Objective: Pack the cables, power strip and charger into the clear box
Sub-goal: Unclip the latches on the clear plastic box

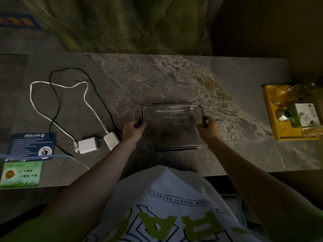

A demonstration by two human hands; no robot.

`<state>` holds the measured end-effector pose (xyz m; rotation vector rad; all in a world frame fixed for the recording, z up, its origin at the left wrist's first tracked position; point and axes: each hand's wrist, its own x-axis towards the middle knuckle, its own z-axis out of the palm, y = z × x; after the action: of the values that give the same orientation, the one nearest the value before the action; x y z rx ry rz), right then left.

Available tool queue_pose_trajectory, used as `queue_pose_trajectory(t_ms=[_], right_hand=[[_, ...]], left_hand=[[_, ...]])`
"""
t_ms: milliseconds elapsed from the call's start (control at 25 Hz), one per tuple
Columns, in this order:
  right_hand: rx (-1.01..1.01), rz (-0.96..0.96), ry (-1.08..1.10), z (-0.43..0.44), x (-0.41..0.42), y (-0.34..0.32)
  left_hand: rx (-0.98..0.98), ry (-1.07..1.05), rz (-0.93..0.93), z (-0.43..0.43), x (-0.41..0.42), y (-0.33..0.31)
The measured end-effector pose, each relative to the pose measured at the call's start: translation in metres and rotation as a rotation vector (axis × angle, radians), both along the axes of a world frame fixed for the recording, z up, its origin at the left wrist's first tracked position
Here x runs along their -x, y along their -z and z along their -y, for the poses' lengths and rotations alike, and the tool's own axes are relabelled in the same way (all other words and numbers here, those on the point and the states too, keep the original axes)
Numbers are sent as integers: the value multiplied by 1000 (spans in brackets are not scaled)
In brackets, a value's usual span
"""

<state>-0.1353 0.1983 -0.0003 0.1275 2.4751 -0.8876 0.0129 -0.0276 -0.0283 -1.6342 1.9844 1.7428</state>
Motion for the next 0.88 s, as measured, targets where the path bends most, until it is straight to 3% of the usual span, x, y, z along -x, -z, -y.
queue_pose_trajectory(t_ms=[520, 680, 880], right_hand=[[-51, -36, 115, 27, -6, 0], [-49, -39, 144, 31, -12, 2], [-70, -44, 151, 33, -13, 6]], left_hand=[[-259, 49, 12, 38, -1, 5], [-53, 96, 33, 42, -1, 1], [-79, 134, 22, 43, 2, -1]])
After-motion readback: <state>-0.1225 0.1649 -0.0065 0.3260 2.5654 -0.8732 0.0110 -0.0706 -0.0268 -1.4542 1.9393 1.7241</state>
